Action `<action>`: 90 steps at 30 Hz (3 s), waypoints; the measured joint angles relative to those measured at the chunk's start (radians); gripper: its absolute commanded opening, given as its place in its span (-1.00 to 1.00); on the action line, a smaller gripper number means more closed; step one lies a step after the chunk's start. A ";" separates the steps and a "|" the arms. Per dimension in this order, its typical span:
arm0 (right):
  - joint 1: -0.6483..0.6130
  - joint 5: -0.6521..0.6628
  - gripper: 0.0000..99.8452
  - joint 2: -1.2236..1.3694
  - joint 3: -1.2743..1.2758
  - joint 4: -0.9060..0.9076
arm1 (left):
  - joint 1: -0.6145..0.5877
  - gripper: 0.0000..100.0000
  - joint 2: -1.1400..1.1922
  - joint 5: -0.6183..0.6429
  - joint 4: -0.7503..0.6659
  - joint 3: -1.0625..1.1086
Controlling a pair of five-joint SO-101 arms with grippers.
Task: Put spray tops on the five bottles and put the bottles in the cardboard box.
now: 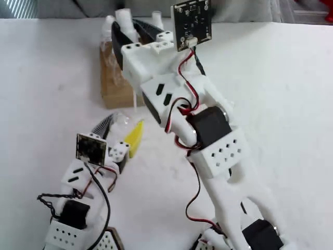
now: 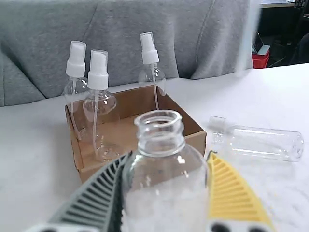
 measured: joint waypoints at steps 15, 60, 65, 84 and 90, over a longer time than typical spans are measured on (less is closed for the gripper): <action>-0.003 0.000 -0.95 0.000 0.146 -0.183 | 0.006 -0.76 0.000 -0.005 0.000 0.000; -0.069 0.000 -0.96 0.064 0.193 -0.009 | 0.006 -0.76 0.000 -0.006 0.000 0.000; -0.100 0.000 -0.96 0.018 0.313 -0.009 | 0.008 -0.76 0.000 -0.006 0.000 0.000; -0.121 0.000 -0.95 -0.353 0.896 -0.390 | 0.012 -0.76 0.000 -0.006 0.000 0.000; -0.123 0.000 -0.95 -0.410 1.008 -0.457 | 0.012 -0.76 0.000 -0.006 0.000 0.002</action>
